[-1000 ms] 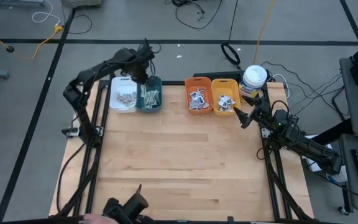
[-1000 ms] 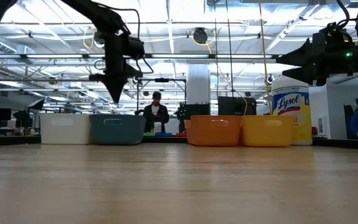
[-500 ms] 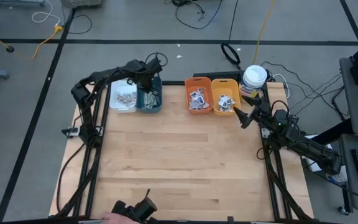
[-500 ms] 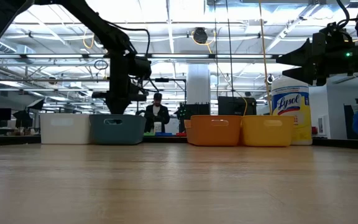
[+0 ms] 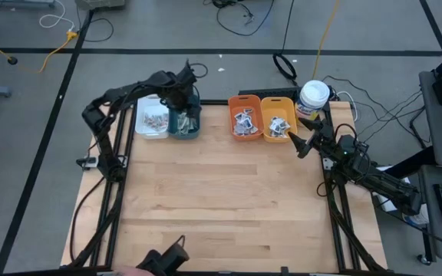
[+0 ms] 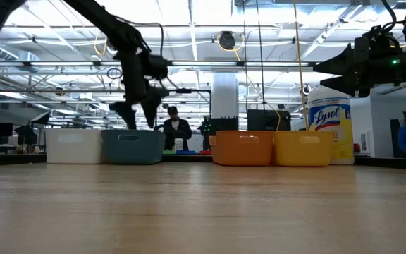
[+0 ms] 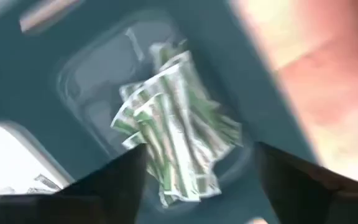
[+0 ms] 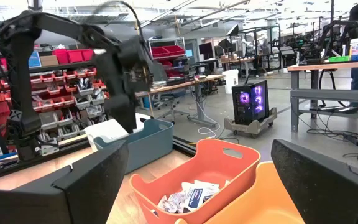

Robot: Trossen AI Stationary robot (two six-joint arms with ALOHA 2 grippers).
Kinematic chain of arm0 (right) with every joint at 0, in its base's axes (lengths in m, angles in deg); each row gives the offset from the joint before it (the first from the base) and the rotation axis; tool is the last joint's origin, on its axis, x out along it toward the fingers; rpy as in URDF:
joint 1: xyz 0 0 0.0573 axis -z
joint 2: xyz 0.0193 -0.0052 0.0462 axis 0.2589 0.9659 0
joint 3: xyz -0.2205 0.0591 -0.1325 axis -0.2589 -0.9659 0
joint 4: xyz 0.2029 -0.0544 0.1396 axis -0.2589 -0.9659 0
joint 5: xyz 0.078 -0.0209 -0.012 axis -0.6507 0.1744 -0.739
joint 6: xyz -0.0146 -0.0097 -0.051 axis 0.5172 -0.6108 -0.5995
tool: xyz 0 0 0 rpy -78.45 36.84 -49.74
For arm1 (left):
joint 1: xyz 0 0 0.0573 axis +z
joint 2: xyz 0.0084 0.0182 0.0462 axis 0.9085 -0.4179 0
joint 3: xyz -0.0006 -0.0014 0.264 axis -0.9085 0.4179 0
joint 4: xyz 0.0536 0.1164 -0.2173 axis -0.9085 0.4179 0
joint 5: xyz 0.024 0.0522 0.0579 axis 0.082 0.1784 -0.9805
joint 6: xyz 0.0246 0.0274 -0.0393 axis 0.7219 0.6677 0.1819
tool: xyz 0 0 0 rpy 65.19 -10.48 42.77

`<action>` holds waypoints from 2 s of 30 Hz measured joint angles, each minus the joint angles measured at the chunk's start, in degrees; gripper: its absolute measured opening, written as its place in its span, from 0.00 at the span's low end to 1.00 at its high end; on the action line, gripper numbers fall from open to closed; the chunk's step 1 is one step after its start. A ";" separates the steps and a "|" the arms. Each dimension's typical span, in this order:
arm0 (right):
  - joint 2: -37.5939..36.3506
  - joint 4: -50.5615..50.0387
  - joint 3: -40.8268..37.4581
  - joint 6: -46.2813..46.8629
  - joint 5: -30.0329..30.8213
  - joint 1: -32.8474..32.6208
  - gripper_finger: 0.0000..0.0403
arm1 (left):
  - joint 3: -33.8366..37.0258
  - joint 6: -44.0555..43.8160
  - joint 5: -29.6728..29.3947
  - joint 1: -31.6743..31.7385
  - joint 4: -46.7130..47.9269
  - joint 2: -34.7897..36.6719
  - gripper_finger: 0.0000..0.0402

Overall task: Pick & Place First Aid Supplies
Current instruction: Return to Home Position

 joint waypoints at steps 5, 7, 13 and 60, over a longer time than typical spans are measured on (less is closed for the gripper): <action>-0.01 0.00 0.00 0.02 -0.01 -0.02 0.97 | -0.04 7.55 1.02 -0.38 -0.18 5.88 0.90; -0.02 0.00 0.00 0.01 -0.01 -0.02 0.97 | -0.03 10.01 1.02 -0.72 -0.22 8.19 0.95; -0.02 -0.02 0.01 0.00 -0.02 0.00 0.97 | 10.64 13.66 0.90 -3.66 -14.11 18.50 0.98; -0.02 0.00 0.00 0.00 -0.02 0.00 0.97 | 82.20 18.09 0.98 -14.47 -64.34 101.02 0.93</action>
